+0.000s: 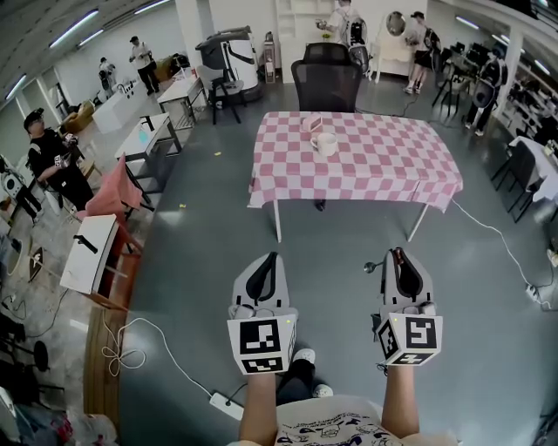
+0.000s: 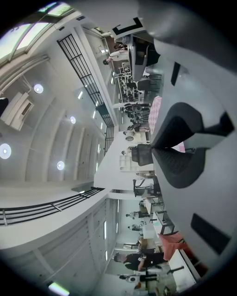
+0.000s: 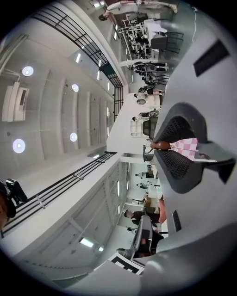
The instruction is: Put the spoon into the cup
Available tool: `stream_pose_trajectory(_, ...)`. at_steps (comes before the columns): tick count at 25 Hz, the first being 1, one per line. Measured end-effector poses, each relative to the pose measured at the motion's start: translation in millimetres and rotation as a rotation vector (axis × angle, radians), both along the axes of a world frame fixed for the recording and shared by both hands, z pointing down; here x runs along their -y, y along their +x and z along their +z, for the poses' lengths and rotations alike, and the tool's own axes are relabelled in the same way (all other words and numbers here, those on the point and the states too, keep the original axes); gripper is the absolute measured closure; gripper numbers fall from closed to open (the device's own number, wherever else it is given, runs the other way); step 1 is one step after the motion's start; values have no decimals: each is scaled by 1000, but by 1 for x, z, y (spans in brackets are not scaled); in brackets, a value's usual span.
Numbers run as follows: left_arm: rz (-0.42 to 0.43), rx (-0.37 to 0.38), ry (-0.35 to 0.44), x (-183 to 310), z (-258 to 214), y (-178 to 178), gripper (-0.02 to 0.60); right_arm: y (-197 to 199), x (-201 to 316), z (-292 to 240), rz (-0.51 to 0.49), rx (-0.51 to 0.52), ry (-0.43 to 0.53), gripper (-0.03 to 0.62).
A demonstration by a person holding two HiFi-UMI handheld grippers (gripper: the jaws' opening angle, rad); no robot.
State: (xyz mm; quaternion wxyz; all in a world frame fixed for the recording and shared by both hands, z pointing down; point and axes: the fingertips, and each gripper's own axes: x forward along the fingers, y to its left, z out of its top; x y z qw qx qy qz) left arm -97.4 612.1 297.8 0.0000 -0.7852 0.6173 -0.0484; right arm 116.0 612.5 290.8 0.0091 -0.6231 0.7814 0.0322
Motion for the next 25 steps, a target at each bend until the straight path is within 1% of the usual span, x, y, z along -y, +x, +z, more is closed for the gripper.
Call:
stream_pose_trajectory(7, 0, 1, -16, 22, 6, -5, 568, -5, 22, 6, 1, 12, -8, 536)
stream_pose_trajectory(12, -6, 5, -10, 61, 2, -18, 568, -14, 60, 3, -3, 30, -4, 536)
stream_pose_trajectory(19, 30, 9, 0, 120, 0, -28, 568, -31, 115, 3, 12, 51, 3, 536)
stream_pose_trajectory(25, 43, 4, -7, 150, 7, -42, 568, -45, 140, 11, 26, 56, -7, 536)
